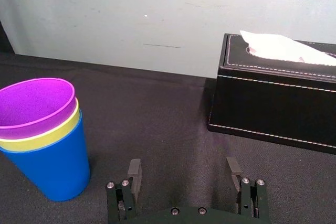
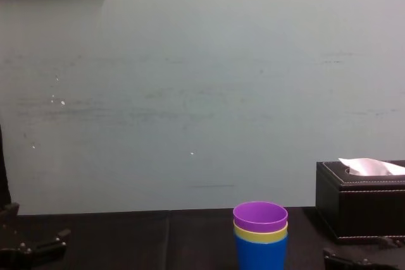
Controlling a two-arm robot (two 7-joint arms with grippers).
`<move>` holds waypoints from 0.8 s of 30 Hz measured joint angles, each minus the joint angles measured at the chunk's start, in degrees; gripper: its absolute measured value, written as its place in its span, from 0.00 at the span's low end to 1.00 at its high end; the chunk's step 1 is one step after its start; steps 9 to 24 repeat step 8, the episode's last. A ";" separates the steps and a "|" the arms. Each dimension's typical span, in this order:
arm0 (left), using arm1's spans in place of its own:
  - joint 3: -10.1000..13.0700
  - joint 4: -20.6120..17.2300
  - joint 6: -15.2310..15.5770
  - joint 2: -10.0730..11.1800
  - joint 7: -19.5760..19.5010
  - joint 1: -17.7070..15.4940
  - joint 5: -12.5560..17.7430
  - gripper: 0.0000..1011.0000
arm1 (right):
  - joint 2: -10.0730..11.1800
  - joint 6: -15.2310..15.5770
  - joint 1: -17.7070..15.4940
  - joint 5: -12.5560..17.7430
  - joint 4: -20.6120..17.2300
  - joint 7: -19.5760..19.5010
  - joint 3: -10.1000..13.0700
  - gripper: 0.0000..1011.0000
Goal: Stack the three plastic cups sequentially using one hand.
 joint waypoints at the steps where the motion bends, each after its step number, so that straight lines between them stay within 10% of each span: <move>1: 0.00 0.00 0.00 0.00 0.00 0.00 0.00 1.00 | 0.00 0.00 0.00 0.00 0.00 0.00 0.00 0.99; 24: 0.00 0.00 0.00 0.00 0.00 0.00 0.00 1.00 | 0.00 0.00 0.00 0.00 0.00 0.00 0.00 0.99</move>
